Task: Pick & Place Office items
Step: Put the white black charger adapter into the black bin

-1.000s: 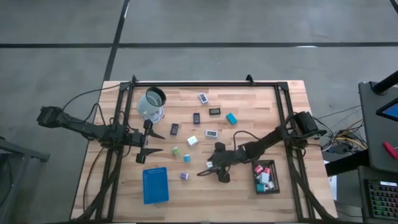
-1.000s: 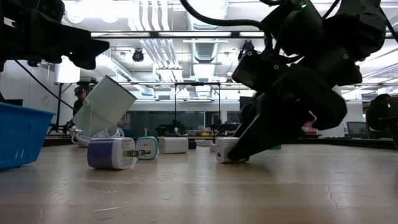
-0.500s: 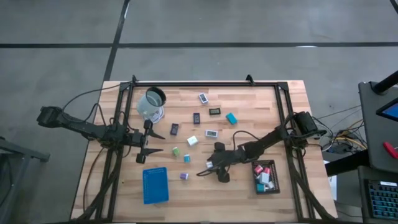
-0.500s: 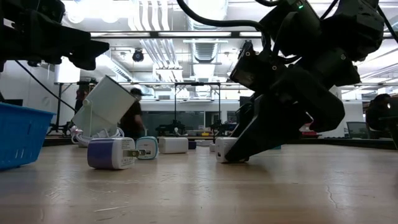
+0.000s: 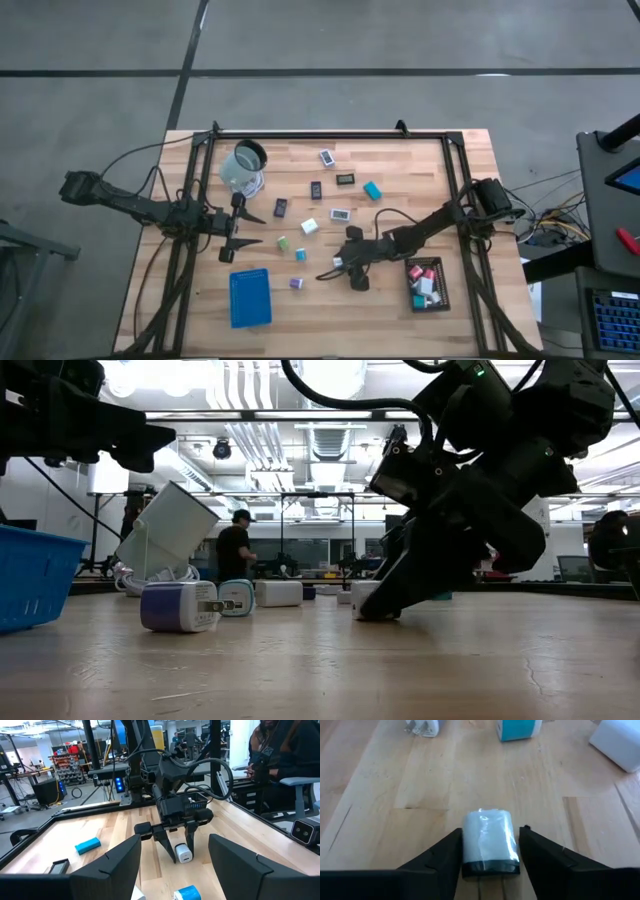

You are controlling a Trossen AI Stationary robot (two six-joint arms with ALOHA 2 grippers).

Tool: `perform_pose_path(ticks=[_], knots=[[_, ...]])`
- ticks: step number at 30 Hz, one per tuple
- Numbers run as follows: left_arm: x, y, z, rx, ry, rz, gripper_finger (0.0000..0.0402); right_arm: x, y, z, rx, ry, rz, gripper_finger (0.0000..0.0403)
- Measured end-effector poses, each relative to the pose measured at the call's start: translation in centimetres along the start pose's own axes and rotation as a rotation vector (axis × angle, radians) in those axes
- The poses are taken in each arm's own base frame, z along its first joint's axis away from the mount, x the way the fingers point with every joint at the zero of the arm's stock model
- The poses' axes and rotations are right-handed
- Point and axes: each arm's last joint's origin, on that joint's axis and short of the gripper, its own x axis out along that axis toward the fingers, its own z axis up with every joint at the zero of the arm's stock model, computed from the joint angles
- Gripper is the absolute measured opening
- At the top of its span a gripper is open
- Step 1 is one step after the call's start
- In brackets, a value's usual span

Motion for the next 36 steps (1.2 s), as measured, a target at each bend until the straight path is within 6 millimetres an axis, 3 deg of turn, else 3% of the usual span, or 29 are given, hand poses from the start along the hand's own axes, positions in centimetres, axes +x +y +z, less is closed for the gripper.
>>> perform_pose_path(ticks=[6,24,36], knots=[[0.0,0.0,0.0,0.000,0.001,0.000,0.0237,-0.1,0.0,0.1,0.001,-0.003,0.000,0.0129],[0.0,0.0,0.0,0.000,0.001,0.000,0.0237,-0.1,0.0,0.2,0.003,-0.006,0.002,0.0130],[0.0,0.0,0.0,0.000,0.001,-0.001,0.0237,-0.8,0.2,1.4,0.005,-0.048,0.009,0.0133]])
